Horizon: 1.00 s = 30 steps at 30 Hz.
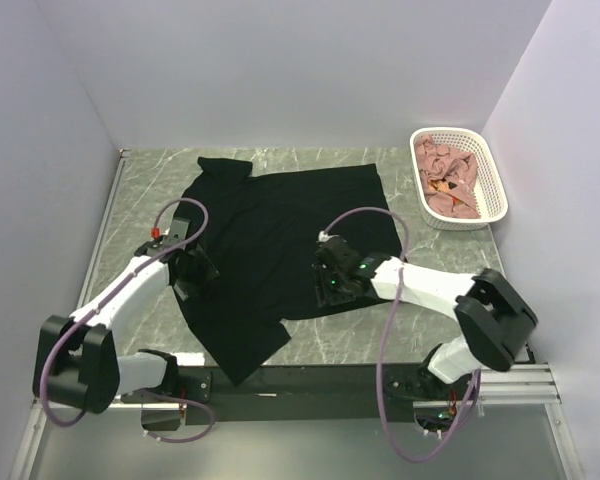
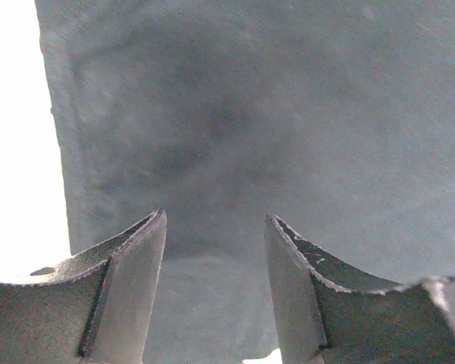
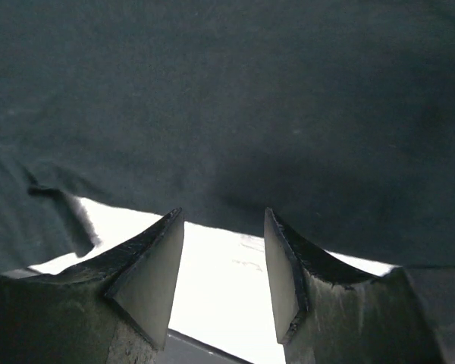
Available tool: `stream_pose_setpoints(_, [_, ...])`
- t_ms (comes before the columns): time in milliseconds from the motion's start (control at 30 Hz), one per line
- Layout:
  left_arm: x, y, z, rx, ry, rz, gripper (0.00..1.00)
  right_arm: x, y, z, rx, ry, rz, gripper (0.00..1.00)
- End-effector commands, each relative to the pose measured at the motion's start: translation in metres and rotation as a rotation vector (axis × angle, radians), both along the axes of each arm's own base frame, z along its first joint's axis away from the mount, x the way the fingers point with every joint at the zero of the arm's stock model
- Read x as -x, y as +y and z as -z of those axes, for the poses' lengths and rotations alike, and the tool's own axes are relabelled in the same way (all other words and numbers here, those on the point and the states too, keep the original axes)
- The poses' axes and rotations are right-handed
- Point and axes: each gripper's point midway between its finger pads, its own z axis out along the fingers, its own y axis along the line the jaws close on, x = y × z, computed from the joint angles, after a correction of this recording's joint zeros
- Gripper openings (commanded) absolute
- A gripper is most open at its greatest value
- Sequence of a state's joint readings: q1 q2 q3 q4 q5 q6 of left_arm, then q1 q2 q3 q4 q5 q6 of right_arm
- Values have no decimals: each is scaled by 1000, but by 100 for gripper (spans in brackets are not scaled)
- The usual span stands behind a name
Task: Fold and stack the t-shirts
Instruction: Flatten the tshirt out
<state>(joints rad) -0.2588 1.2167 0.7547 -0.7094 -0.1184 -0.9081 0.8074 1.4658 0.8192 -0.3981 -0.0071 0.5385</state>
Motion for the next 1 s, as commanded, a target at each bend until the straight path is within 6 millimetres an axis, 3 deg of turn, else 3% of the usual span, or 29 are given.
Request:
stream_pose_setpoints(0, [-6,12,6,-33,4,16,60,4,7,4,79,8,-17,54])
stream_pose_setpoints(133, [9,35,27,-60,66,-45,59,29,11,28,128,92,-82,54])
stream_pose_setpoints(267, [7,43,25,-65,77,-80,58,60,9,45,189,190,-152,54])
stream_pose_setpoints(433, [7,60,24,-65,95,-124,58,98,20,49,162,292,-239,55])
stream_pose_setpoints(567, [6,65,19,-68,81,-133,58,105,26,45,143,295,-256,55])
stream_pose_setpoints(733, [-4,68,-6,-83,9,-121,64,81,30,15,131,161,-236,56])
stream_pose_setpoints(967, [-23,64,-27,-67,-58,-75,65,24,-4,-20,128,-14,-58,57])
